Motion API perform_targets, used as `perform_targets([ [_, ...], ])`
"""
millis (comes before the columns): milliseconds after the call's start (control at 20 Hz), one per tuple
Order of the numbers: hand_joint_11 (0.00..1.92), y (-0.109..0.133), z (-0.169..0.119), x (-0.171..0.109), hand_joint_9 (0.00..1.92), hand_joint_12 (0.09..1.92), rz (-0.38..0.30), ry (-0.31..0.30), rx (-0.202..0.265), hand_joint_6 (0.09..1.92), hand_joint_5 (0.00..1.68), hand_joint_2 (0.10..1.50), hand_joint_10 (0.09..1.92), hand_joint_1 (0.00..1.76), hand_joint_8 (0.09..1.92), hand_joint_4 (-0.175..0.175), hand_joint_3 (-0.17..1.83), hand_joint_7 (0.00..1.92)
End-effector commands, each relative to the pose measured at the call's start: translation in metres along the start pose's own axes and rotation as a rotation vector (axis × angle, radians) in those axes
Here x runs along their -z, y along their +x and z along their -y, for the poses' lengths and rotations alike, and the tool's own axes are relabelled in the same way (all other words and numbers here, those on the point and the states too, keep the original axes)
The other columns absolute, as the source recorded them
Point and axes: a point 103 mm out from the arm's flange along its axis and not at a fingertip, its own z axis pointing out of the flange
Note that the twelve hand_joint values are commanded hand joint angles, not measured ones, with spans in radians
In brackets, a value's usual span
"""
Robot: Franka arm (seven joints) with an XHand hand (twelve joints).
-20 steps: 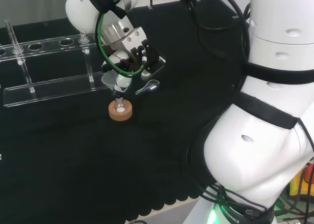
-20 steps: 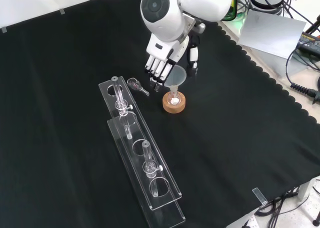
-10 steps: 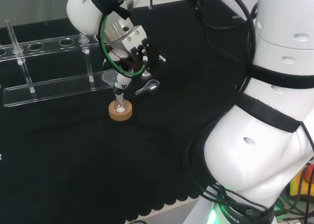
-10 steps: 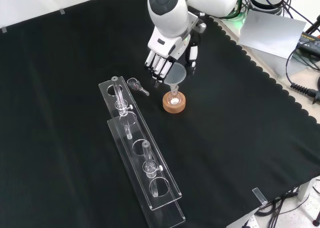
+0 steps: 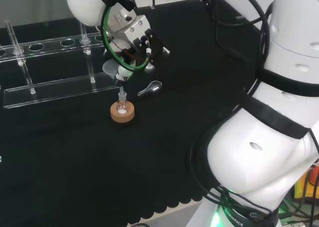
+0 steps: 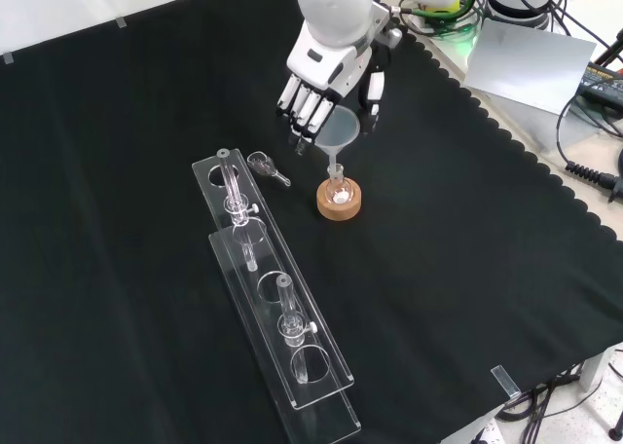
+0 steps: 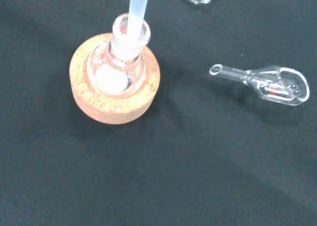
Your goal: Remove the funnel from the round-bottom flask.
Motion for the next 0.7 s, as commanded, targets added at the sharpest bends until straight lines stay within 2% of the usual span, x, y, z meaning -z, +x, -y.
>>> perform_targets([
  [50,0.34,-0.005,0.012,0.023,0.62,1.34,0.001,-0.016,-0.014,0.09,0.44,1.02,0.61,0.77,0.68,-0.048,-0.17,0.40],
  [700,0.33,-0.022,0.029,0.074,0.59,1.33,-0.013,-0.082,-0.055,0.09,0.44,1.02,0.60,0.76,0.68,-0.048,-0.17,0.39],
])
